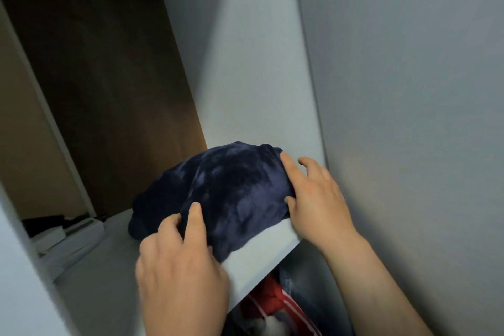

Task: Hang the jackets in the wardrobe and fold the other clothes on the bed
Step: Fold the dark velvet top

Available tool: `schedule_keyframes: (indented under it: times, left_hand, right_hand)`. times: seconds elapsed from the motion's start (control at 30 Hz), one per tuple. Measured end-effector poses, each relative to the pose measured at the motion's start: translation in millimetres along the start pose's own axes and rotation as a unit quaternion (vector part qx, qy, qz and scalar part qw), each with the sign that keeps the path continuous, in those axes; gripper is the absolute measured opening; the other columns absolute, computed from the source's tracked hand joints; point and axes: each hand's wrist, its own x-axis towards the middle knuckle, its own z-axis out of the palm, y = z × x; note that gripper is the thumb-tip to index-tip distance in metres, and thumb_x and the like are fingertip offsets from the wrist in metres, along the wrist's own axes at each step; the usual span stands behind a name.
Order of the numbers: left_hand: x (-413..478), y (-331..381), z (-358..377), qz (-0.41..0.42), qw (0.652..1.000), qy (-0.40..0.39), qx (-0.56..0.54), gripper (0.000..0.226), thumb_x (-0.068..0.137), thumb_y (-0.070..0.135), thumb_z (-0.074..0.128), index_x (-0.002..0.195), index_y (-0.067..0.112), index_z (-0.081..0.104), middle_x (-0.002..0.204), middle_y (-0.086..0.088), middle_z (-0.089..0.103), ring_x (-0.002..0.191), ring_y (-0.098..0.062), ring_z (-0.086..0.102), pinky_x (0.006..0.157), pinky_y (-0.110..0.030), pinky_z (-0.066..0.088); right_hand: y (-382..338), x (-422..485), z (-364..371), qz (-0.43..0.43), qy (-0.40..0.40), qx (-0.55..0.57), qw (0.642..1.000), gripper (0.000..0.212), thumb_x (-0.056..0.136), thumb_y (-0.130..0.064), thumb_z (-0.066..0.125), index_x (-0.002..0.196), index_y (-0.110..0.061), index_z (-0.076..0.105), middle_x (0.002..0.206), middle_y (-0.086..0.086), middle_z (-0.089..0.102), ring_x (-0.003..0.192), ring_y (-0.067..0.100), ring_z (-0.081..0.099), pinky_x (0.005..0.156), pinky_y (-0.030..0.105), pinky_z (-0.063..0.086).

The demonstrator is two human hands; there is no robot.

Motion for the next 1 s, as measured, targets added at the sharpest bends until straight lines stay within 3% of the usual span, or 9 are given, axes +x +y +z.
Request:
schedule_keyframes:
  times: [0.03,0.13,0.23,0.33,0.47,0.6,0.7,1.0]
  left_hand:
    - [-3,1,-2,0.005,0.999,0.012,-0.03,0.08,0.082,0.031,0.07,0.152,0.027,0.03,0.145,-0.01,0.041,0.118,-0.037,0.04,0.099,-0.046,0.035]
    - [-7,6,1,-0.027,0.998,-0.05,0.018,0.091,0.085,0.067,0.046,0.152,0.036,-0.007,0.158,-0.003,0.008,0.135,-0.028,0.018,0.11,-0.039,0.028]
    - [-2,15,14,-0.077,0.99,-0.113,-0.027,0.085,0.091,0.068,0.032,0.15,0.034,-0.019,0.162,-0.004,-0.013,0.148,-0.03,-0.008,0.117,-0.052,0.02]
    - [9,21,26,-0.106,0.978,-0.16,-0.084,0.08,0.095,0.065,0.027,0.15,0.034,-0.022,0.161,-0.004,-0.022,0.148,-0.028,-0.02,0.116,-0.06,0.014]
    - [33,22,35,-0.165,0.96,-0.149,-0.172,0.09,0.087,0.076,0.03,0.153,0.035,-0.014,0.163,-0.006,-0.019,0.148,-0.026,-0.021,0.116,-0.062,0.007]
    - [62,30,44,-0.223,0.931,-0.108,-0.269,0.09,0.085,0.071,0.041,0.156,0.032,0.002,0.165,-0.006,-0.007,0.15,-0.023,-0.014,0.117,-0.058,0.006]
    - [88,33,55,-0.261,0.91,-0.085,-0.312,0.087,0.086,0.069,0.042,0.156,0.03,0.009,0.165,-0.008,-0.001,0.15,-0.025,-0.01,0.116,-0.058,0.008]
    - [131,-7,99,-0.258,0.953,-0.074,-0.141,0.089,0.085,0.078,0.032,0.156,0.03,0.011,0.164,-0.01,0.006,0.151,-0.025,-0.001,0.117,-0.055,0.013]
  right_hand:
    - [-3,-2,0,0.005,0.012,0.023,1.0,0.084,0.087,-0.015,0.056,0.154,-0.039,0.011,0.154,0.006,0.028,0.134,0.028,0.031,0.106,0.038,0.038]
    - [-10,-4,1,-0.025,-0.008,0.098,0.995,0.084,0.082,-0.016,0.05,0.154,-0.042,0.015,0.161,0.0,0.014,0.138,0.017,0.013,0.115,0.038,0.025]
    - [-13,3,2,-0.049,-0.118,0.135,0.983,0.09,0.081,-0.026,0.051,0.15,-0.053,0.0,0.163,-0.012,-0.012,0.145,0.007,-0.005,0.121,0.039,0.017]
    - [-6,14,5,-0.04,-0.177,0.161,0.97,0.091,0.084,-0.036,0.057,0.146,-0.06,-0.004,0.162,-0.019,-0.015,0.147,0.005,-0.006,0.116,0.035,0.018]
    - [-4,31,15,-0.02,-0.206,0.225,0.952,0.085,0.085,-0.062,0.056,0.15,-0.055,0.003,0.164,-0.013,-0.013,0.151,0.012,-0.011,0.122,0.041,0.011]
    - [-15,51,32,0.016,-0.195,0.206,0.959,0.079,0.093,-0.061,0.045,0.153,-0.046,-0.005,0.165,-0.004,-0.015,0.152,0.022,-0.008,0.123,0.046,0.01]
    - [-23,66,45,0.008,-0.202,0.114,0.973,0.09,0.092,-0.064,0.046,0.154,-0.038,-0.013,0.165,0.007,-0.017,0.152,0.032,-0.004,0.122,0.05,0.013]
    - [-31,101,82,-0.036,-0.252,0.098,0.962,0.086,0.097,-0.057,0.045,0.156,-0.032,-0.013,0.164,0.008,-0.017,0.152,0.03,-0.006,0.122,0.049,0.015]
